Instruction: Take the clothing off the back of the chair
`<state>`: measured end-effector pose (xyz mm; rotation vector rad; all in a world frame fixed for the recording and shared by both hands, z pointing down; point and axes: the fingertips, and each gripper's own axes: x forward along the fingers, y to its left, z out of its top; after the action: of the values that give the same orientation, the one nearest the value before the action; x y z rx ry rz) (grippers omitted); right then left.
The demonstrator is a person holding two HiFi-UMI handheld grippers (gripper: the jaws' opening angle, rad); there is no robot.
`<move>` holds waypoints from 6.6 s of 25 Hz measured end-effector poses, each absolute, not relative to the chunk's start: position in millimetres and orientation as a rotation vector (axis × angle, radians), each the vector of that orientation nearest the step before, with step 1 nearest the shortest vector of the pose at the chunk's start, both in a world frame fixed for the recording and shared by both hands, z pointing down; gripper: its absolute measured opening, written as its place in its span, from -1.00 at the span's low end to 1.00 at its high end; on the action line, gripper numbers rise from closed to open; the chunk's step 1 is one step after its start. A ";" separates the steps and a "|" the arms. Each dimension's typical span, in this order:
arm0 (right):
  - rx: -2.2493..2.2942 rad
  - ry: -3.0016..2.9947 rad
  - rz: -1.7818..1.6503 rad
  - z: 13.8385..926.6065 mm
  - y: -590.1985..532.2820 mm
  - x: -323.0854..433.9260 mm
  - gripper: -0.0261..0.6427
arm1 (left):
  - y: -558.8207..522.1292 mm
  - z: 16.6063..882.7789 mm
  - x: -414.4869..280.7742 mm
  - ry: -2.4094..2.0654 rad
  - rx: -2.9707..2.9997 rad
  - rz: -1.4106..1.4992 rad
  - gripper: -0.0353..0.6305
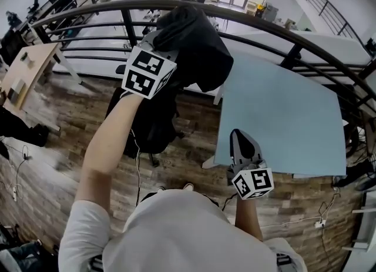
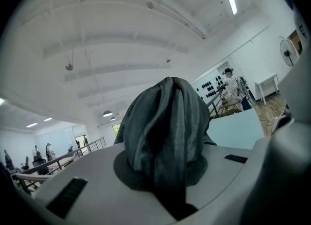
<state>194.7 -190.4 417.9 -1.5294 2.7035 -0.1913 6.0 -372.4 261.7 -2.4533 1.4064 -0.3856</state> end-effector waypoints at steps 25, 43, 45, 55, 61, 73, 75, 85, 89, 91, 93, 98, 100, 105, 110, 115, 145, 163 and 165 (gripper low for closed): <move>-1.501 2.714 -0.161 407.6 -196.9 162.7 -0.86 | -346.8 228.0 -62.2 1.502 -2.491 -0.161 -0.75; -1.471 2.742 -0.177 409.8 -196.6 145.9 -0.86 | -287.2 243.2 -130.2 1.651 -2.453 -0.018 -0.75; -1.473 2.742 -0.177 409.4 -195.8 146.5 -0.86 | -278.7 244.2 -134.4 1.662 -2.444 -0.007 -0.75; -1.477 2.752 -0.174 408.8 -192.6 147.5 -0.86 | -212.2 255.4 -160.9 1.748 -2.412 0.135 -0.75; -1.448 2.774 -0.166 407.7 -189.4 134.2 -0.86 | -180.0 244.8 -179.8 1.769 -2.387 0.227 -0.75; -1.394 2.811 -0.185 410.7 -172.9 106.4 -0.86 | -130.9 268.0 -249.5 1.964 -2.338 0.277 -0.75; -1.386 2.818 -0.187 411.4 -168.6 101.3 -0.86 | -119.1 268.9 -265.1 2.001 -2.312 0.292 -0.75; -1.331 2.853 -0.200 413.7 -145.6 64.0 -0.86 | -56.3 268.0 -335.8 2.152 -2.186 0.356 -0.75; -1.303 2.868 -0.186 410.0 -138.0 46.5 -0.86 | -40.0 276.2 -340.8 2.153 -2.201 0.315 -0.75; -1.297 2.875 -0.176 410.0 -136.7 42.7 -0.86 | -36.8 285.0 -336.0 2.141 -2.226 0.266 -0.75; -1.310 2.876 -0.181 411.9 -135.5 42.5 -0.86 | -33.1 300.0 -328.3 2.141 -2.240 0.160 -0.75; -1.341 2.878 -0.194 412.0 -136.3 39.9 -0.86 | -11.3 332.4 -352.8 2.285 -2.219 0.124 -0.75; -1.347 2.881 -0.197 414.0 -137.5 41.3 -0.86 | -3.0 336.5 -360.0 2.317 -2.208 0.141 -0.75; -1.344 2.886 -0.195 416.2 -142.1 42.6 -0.86 | -5.1 342.0 -354.7 2.318 -2.210 0.137 -0.75; -1.372 2.878 -0.176 413.1 -147.2 50.9 -0.86 | -24.2 342.2 -343.0 2.282 -2.232 0.159 -0.75; -1.431 2.849 -0.169 410.3 -155.7 70.2 -0.86 | -49.7 338.6 -327.4 2.230 -2.248 0.159 -0.75; -1.575 2.782 -0.132 405.7 -177.8 106.5 -0.86 | -125.5 375.3 -281.3 2.155 -2.413 0.176 -0.75; -1.539 2.790 -0.089 397.6 -186.8 84.8 -0.86 | -119.1 399.6 -288.9 2.203 -2.414 0.138 -0.75; -1.542 2.787 -0.087 397.8 -186.2 84.6 -0.86 | -119.4 400.1 -287.2 2.194 -2.420 0.137 -0.75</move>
<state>84.6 -186.2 397.8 -1.5420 2.7873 -0.0875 -287.2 -119.4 400.1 -2.4204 2.1940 0.1372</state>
